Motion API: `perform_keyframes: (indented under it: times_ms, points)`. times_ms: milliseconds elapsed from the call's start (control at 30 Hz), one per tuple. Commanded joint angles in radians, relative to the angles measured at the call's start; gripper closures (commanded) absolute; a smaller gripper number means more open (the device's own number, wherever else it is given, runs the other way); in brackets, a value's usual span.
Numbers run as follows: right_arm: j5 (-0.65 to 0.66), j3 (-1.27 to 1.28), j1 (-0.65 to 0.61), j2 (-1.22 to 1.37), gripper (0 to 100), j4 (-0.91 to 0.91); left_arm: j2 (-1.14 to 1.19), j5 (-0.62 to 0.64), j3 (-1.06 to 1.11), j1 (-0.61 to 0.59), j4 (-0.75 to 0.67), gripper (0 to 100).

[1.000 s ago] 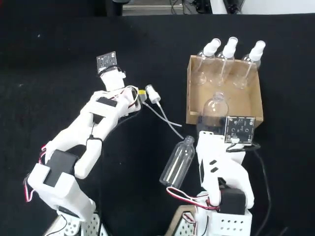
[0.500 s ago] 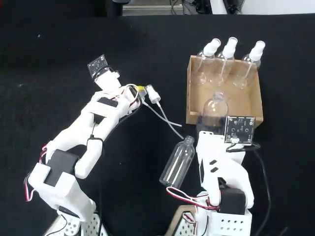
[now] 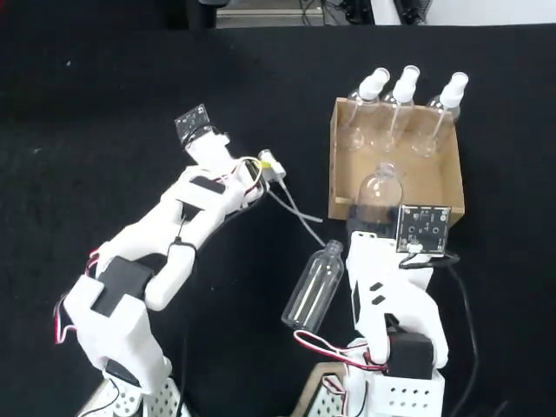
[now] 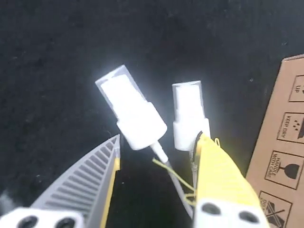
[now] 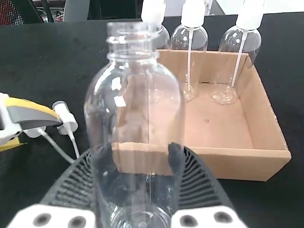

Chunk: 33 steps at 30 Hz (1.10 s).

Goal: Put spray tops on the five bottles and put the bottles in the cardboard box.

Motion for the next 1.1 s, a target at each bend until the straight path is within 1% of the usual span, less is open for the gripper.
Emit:
perform_keyframes:
  times_ms: [0, 167, 267, 500, 800, 1067]
  points:
    - [0.0, -0.004, 0.02, -0.077, 98.4, 0.0, 0.025, -0.002, -0.047, 0.01, 0.026, 75]
    - [0.0, -0.004, 0.02, -0.077, 98.4, 0.0, -0.009, -0.002, -0.087, 0.007, 0.155, 75]
    - [0.0, -0.004, 0.02, -0.077, 98.4, 0.0, -0.012, -0.002, -0.102, -0.004, 0.195, 75]
    - [0.0, -0.002, 0.02, -0.077, 98.4, 0.0, -0.018, 0.002, -0.099, -0.087, 0.196, 75]
    - [0.0, -0.002, 0.02, -0.077, 98.4, 0.0, -0.02, -0.003, -0.102, -0.073, 0.192, 75]
    - [0.0, -0.002, 0.02, -0.077, 98.4, 0.0, -0.011, -0.003, -0.165, -0.064, 0.199, 75]
